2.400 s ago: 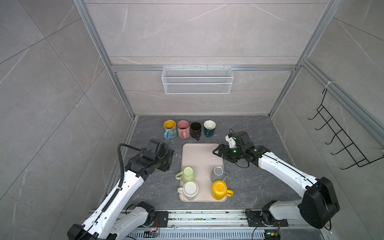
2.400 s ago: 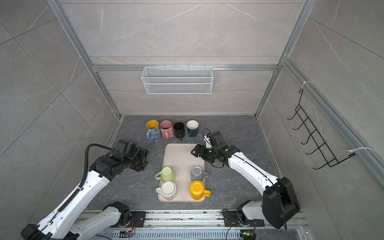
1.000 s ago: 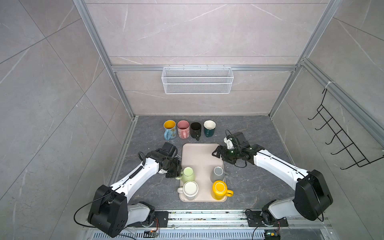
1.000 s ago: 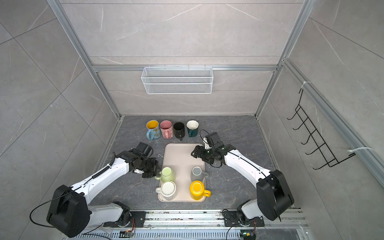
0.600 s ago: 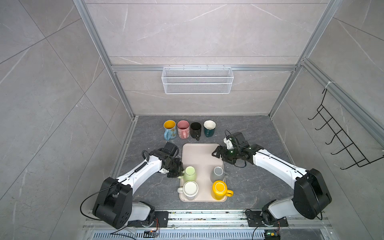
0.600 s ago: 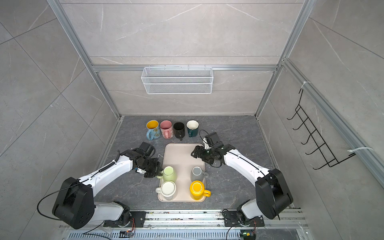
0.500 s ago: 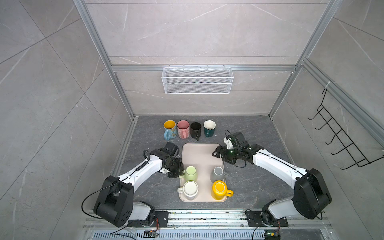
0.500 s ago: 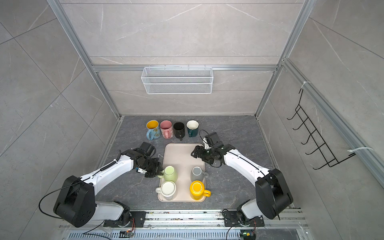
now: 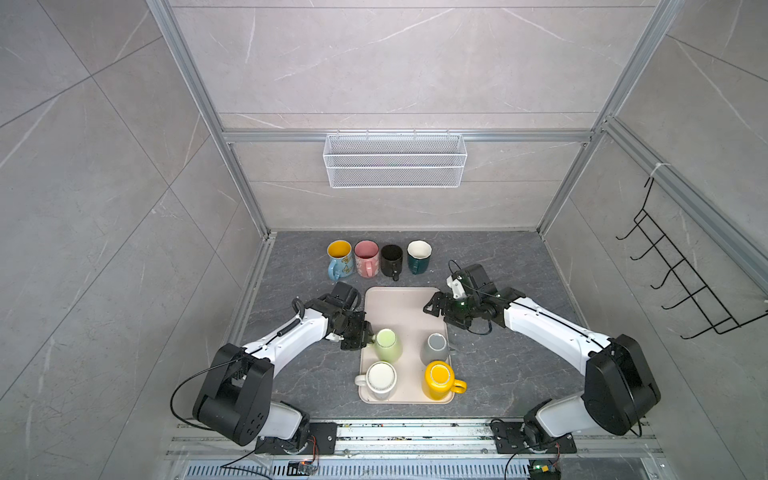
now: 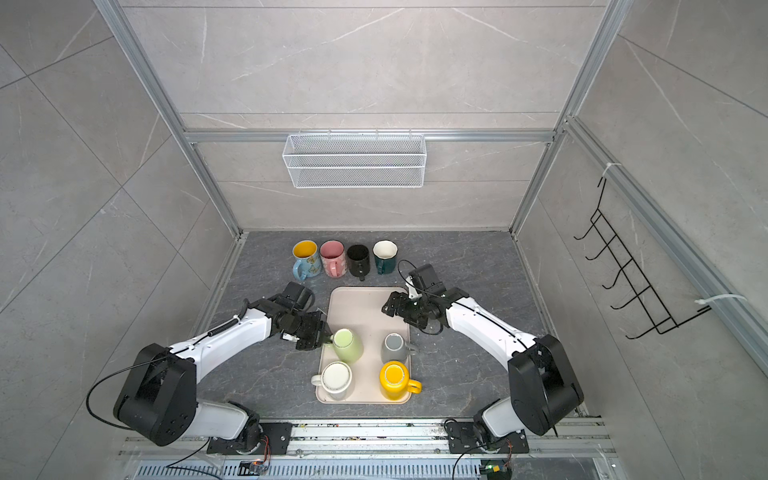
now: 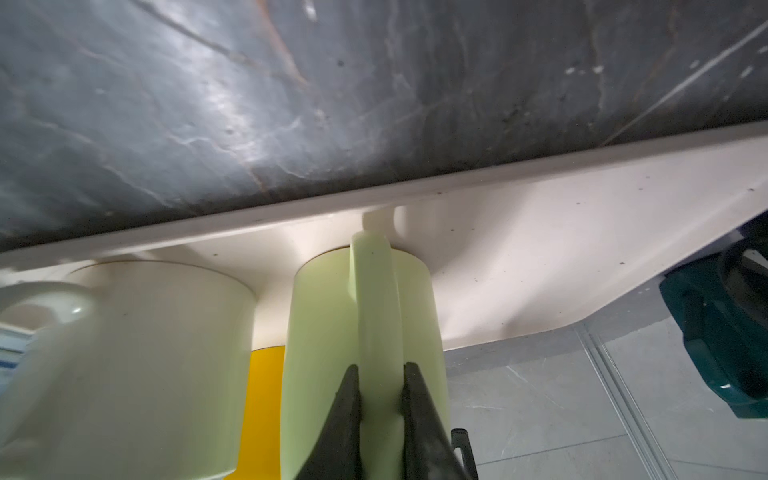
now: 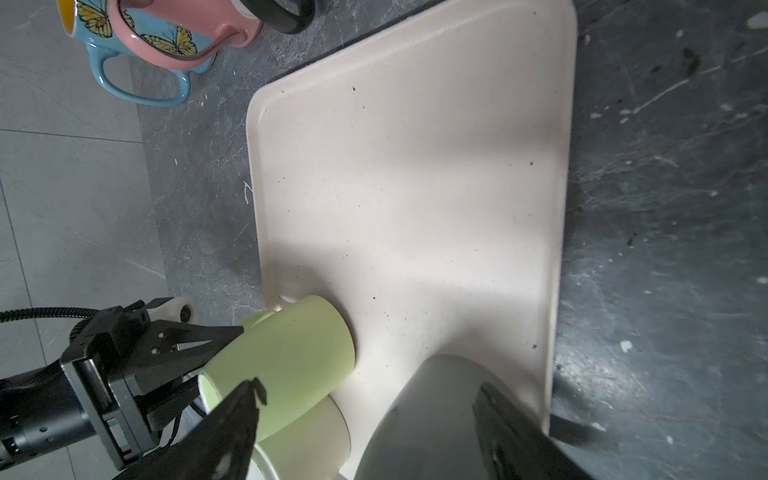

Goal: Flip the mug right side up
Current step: 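Grasp the lying light green mug's handle with the left gripper, then lift the light green mug and rotate it upright toward the right gripper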

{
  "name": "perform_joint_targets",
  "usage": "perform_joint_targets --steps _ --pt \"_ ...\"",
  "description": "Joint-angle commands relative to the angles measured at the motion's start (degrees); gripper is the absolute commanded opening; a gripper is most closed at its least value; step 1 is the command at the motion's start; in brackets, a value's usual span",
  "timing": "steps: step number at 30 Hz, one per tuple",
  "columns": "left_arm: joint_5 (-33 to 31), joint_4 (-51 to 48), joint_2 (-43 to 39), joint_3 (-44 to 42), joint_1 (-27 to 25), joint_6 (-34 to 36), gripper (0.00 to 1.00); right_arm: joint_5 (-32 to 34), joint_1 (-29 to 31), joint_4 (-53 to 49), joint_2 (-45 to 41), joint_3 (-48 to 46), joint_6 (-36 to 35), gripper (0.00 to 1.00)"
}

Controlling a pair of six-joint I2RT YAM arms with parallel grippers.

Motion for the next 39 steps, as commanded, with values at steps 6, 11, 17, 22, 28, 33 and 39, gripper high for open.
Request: perform_joint_targets --steps 6,11,17,22,28,33,39 --pt "-1.30 25.75 -1.21 -3.94 1.61 6.67 0.00 1.48 0.33 -2.46 -0.24 1.92 -0.89 0.83" --pt "-7.23 34.36 -6.68 -8.57 1.69 8.70 0.00 1.48 0.32 -2.49 -0.13 1.81 -0.87 0.83" --pt "-6.22 37.17 -8.87 -6.95 1.87 20.66 0.00 1.06 0.36 -2.20 0.21 1.83 -0.75 0.83" --pt "-3.94 42.63 -8.98 -5.13 1.74 31.11 0.00 1.13 0.32 -2.38 -0.37 1.57 -0.65 0.83" --pt "-2.79 46.14 -12.31 -3.98 0.20 47.33 0.00 2.14 0.32 -3.58 -1.44 1.83 -0.78 0.82" --pt "-3.99 43.92 -15.27 -3.18 -2.23 60.03 0.00 2.50 0.32 -4.55 -1.36 2.88 -1.07 0.81" --pt "-10.30 43.57 -19.72 -5.10 -7.17 74.44 0.00 3.52 0.32 -7.10 -1.84 4.93 -2.45 0.80"
